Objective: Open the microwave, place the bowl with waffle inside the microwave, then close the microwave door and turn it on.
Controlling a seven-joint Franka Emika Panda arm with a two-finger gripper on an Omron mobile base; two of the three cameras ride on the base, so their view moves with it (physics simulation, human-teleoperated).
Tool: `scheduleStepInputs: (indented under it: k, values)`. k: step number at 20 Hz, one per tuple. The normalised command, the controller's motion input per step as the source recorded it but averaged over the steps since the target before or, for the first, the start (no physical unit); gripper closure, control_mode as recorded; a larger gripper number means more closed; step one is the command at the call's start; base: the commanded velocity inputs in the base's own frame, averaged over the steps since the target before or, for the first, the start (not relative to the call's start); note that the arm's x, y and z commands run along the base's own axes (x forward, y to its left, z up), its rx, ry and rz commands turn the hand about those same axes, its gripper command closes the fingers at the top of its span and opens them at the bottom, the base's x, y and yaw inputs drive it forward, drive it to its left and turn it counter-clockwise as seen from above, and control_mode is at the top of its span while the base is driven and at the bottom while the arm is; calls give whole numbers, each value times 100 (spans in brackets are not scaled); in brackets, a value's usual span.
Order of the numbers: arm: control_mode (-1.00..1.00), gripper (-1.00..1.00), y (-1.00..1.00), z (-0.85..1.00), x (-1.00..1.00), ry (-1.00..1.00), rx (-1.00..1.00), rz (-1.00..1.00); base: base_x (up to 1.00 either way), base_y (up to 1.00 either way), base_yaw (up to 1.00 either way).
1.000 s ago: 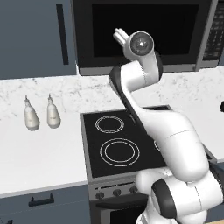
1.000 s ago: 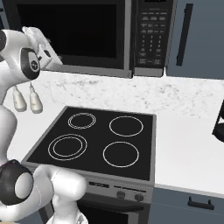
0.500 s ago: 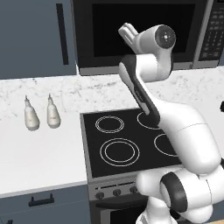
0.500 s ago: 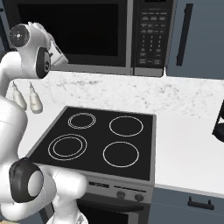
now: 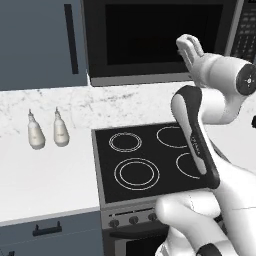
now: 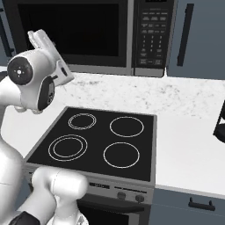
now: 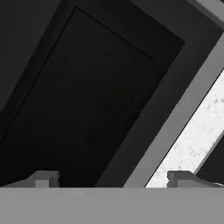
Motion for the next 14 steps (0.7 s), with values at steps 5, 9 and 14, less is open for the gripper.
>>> scheduleStepInputs:
  k: [5,9,14]
  values:
    - [-100,100,-100,27,-88,-10,22,0,0,0,0]
    - [-100,100,-100,24,-52,0,26,0,0,0,0]
    - [-100,100,-100,25,-7,12,20,0,0,0,0]
